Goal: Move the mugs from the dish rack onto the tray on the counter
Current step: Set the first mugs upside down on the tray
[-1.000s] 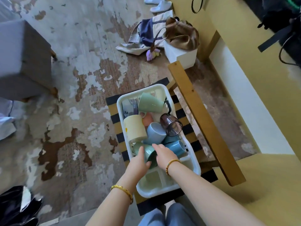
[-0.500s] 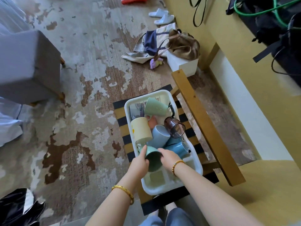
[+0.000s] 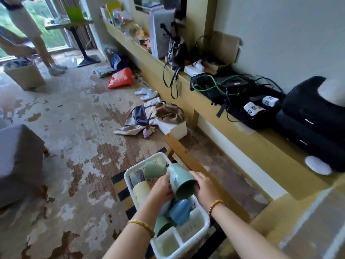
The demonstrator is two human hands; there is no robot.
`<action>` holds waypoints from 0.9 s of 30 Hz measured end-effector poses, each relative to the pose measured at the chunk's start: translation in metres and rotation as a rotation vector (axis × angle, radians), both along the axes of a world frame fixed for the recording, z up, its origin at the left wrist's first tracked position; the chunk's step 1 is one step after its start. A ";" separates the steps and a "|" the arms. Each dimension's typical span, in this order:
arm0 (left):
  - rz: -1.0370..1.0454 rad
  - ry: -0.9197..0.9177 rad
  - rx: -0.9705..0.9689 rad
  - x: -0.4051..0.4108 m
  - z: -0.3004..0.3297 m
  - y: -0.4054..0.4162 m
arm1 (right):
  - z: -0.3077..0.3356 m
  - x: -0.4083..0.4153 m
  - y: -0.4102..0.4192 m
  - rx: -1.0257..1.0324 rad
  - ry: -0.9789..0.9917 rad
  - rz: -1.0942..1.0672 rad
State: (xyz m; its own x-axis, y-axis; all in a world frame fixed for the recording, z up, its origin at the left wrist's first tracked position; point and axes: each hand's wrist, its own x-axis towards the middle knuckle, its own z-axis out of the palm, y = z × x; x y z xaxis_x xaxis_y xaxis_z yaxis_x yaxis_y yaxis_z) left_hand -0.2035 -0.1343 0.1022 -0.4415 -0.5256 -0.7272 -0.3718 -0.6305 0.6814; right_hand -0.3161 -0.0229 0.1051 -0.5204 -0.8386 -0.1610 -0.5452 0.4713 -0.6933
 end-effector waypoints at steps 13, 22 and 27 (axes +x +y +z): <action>-0.377 0.088 -0.130 -0.167 0.097 0.113 | 0.081 -0.111 0.139 -0.190 0.311 -0.260; -0.498 0.298 -0.399 -0.274 0.106 0.282 | 0.089 -0.171 0.316 -0.299 0.431 -0.566; -0.638 0.441 -0.457 -0.303 0.104 0.354 | 0.095 -0.195 0.387 -0.483 0.392 -0.911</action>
